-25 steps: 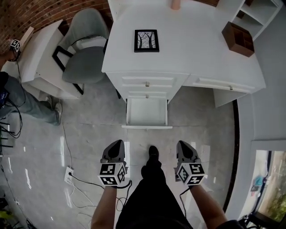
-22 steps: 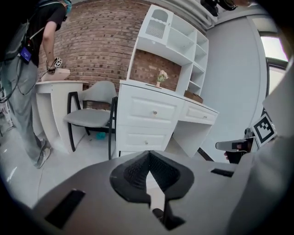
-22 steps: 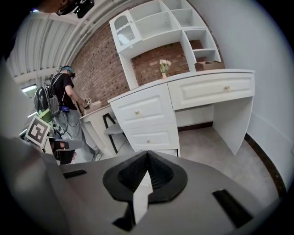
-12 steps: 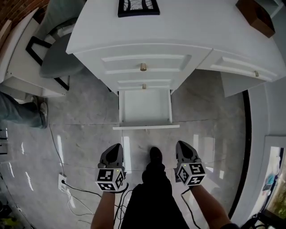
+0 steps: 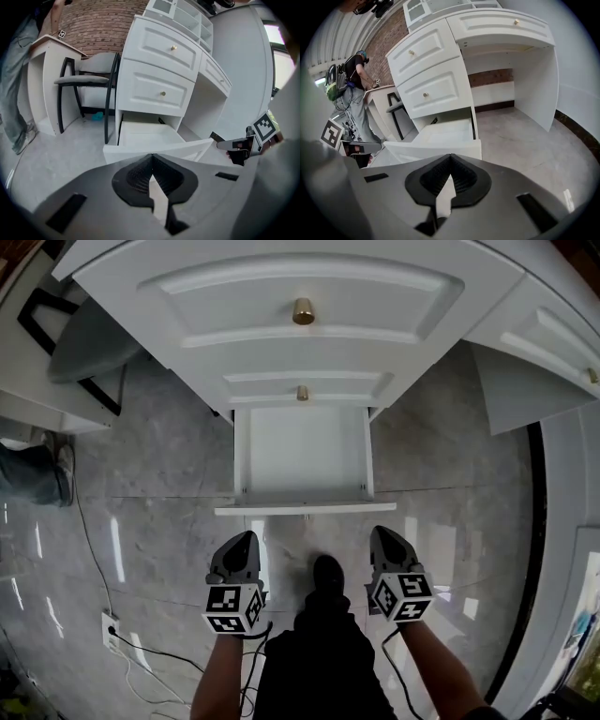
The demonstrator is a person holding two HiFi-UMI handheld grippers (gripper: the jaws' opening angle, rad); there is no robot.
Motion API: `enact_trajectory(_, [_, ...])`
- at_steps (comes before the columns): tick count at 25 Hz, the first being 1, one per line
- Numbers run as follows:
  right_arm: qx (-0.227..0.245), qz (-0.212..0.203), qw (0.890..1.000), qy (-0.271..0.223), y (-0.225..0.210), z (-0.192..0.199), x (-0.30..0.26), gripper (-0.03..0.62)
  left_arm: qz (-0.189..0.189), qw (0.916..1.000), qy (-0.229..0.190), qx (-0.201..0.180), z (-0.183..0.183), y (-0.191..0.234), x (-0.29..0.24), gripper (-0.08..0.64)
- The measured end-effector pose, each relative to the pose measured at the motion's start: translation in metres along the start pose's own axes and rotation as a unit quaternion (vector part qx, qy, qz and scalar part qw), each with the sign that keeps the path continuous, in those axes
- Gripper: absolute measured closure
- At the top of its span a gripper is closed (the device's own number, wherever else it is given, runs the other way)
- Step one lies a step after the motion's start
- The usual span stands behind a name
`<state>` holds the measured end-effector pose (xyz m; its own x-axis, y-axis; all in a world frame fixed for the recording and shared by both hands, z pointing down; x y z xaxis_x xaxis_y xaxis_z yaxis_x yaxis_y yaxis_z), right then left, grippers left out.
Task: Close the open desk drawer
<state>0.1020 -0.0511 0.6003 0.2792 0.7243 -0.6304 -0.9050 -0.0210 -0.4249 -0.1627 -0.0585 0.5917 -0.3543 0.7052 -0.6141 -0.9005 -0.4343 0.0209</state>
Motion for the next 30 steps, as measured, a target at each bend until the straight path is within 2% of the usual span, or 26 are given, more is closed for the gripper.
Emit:
enact_trajectory(8, [0.002,-0.001,1.0,-0.013,-0.023,0.02,-0.043,0.588,-0.008,0.9999,-0.003,0.011,0.035,0.011,-0.043,0.551])
enact_trajectory(13, [0.0,-0.001,1.0,-0.025,-0.03,0.026,-0.06,0.588,-0.011,0.9999,-0.012,0.0,0.044,0.014,-0.059,0.551])
enact_trajectory(22, [0.016,-0.012,0.999,-0.051,-0.034,0.018,-0.074,0.588,-0.014,0.999,-0.04,-0.013,0.039,0.02,-0.076,0.551])
enact_trajectory(30, [0.017,-0.013,0.996,-0.086,-0.038,-0.007,-0.1,0.588,-0.032,0.997,-0.07,-0.012,0.019,0.035,-0.102,0.551])
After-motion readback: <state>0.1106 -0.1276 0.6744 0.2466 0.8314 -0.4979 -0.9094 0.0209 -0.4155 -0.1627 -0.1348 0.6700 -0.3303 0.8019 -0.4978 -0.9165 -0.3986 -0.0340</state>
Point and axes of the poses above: the fingertips, and each gripper's own axes: x backward along the fingers, y to its left, z out of its underside, the point moved 2 cm from there along x, backward along the fingers, and after that the axes turned 14 degrees about -x, right-handed, at the moved point
